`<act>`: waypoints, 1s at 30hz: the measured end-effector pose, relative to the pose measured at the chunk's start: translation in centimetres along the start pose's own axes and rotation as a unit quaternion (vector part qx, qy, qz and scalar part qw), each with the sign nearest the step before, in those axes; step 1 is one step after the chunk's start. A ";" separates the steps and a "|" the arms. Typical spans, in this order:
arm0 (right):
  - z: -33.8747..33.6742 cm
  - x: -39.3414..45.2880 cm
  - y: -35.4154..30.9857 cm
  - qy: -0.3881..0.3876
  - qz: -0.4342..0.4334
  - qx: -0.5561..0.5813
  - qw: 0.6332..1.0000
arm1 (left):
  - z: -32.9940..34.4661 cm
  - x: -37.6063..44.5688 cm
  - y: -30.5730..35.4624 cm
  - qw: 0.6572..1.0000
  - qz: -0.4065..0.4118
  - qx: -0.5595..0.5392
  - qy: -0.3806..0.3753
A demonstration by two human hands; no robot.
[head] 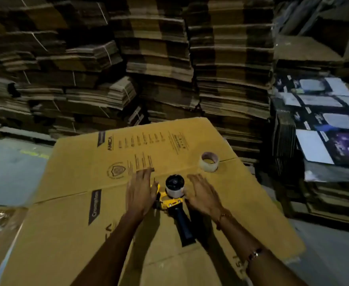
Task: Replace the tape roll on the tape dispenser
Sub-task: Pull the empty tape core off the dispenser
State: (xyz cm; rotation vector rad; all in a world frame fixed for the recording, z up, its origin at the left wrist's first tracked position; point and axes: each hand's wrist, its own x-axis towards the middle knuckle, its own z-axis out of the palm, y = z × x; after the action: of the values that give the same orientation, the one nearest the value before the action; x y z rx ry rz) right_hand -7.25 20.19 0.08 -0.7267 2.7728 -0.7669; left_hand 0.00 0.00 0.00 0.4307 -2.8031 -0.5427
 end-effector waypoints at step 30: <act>13.2 -17.3 -2.6 -0.279 0.171 0.411 0.851 | 4.9 -16.8 -0.3 0.898 -0.307 -0.212 -0.234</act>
State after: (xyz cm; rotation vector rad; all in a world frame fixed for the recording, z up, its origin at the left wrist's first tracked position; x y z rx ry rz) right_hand 12.62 21.07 -9.16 -0.2050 1.7176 -1.2667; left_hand 14.15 6.94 -7.74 1.2349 -2.7918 -1.5359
